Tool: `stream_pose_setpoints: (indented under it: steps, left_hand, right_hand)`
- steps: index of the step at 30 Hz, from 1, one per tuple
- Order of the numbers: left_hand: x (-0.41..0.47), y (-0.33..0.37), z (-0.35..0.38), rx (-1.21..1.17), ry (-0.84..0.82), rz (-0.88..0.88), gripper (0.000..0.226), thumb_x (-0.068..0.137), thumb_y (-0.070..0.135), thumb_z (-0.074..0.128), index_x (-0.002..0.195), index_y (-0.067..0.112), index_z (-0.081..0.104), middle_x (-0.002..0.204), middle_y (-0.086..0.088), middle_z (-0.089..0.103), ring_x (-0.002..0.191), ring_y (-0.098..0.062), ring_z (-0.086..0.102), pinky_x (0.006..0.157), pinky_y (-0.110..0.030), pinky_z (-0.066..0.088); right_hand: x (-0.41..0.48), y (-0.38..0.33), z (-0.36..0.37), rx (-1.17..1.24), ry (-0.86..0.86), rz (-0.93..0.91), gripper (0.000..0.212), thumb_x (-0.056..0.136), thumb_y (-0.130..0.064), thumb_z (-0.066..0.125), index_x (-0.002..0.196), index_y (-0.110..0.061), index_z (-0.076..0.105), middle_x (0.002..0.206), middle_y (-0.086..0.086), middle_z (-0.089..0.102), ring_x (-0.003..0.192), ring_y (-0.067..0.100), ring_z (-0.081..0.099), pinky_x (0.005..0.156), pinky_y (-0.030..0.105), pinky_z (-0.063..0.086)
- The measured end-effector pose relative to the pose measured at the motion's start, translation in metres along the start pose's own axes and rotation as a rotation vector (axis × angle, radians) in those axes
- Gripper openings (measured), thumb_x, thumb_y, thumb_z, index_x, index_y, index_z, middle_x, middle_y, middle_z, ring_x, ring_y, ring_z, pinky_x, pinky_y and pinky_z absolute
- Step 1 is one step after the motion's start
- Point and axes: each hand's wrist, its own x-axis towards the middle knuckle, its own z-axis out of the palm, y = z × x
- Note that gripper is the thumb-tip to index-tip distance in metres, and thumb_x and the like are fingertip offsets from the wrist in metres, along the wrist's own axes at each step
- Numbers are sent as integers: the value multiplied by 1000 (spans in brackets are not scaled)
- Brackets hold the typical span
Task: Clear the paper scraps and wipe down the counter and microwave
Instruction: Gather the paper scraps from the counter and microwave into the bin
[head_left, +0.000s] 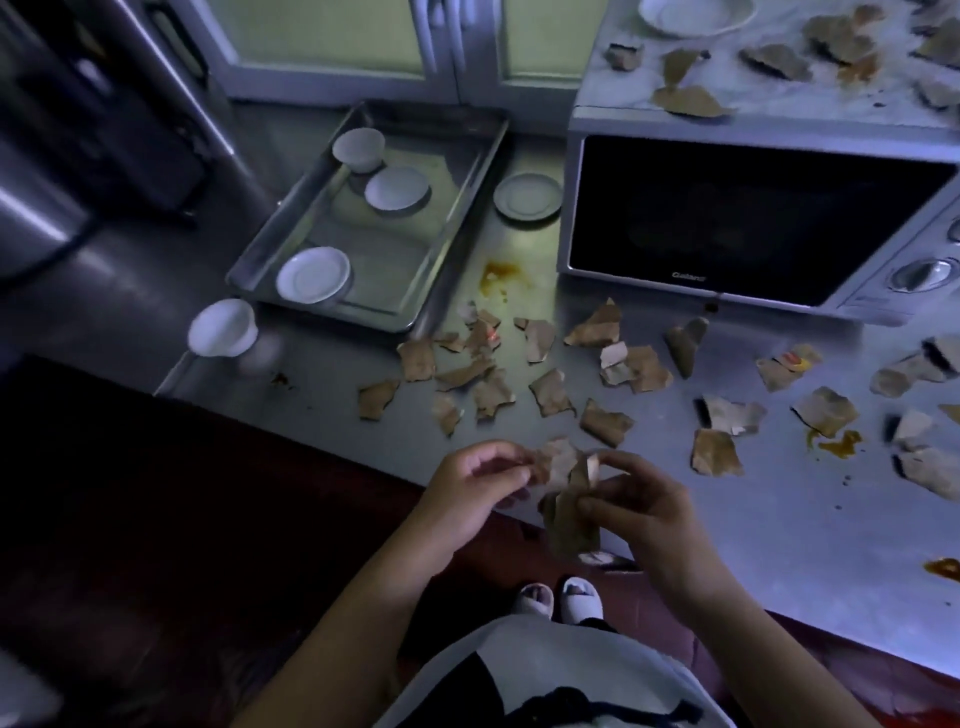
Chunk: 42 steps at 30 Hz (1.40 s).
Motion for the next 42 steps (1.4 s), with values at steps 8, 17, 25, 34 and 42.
stream_pose_setpoints:
  steps: [8,17,25,34,42]
  left_hand:
    - [8,-29,-94,256,442,-150,17,92,8,66,107,12,71,105,-2,70,96,-10,65,78,-15,50]
    - [95,-27,-188,716,385,-41,34,89,12,66,122,21,64,118,1,66,103,-11,57,83,-23,39]
    - [187,-36,-253,1190,100,129,35,81,25,73,115,20,68,116,-10,61,110,-31,55,92,-36,46]
    - [172,-30,-273,830,-203,222,18,82,18,70,76,31,60,79,12,65,77,-11,61,64,-20,40]
    - [125,4,-282,140,-494,132,19,78,-2,78,82,16,72,74,7,72,71,-3,65,70,-14,49]
  right_hand:
    - [39,12,14,-43,31,74,22,81,15,69,91,-4,70,87,18,72,80,26,67,74,31,57]
    - [61,10,53,-146,89,43,17,82,16,67,87,0,71,80,4,76,81,16,73,68,19,57]
    - [90,1,140,-176,333,52,19,85,9,69,87,-10,73,78,-1,77,71,6,71,61,14,53]
    - [94,-9,246,-94,350,124,23,81,15,68,81,-7,75,79,8,77,78,21,74,69,22,57]
    - [101,-13,279,-352,333,95,32,80,4,75,68,-26,75,121,-6,67,115,7,61,101,31,43]
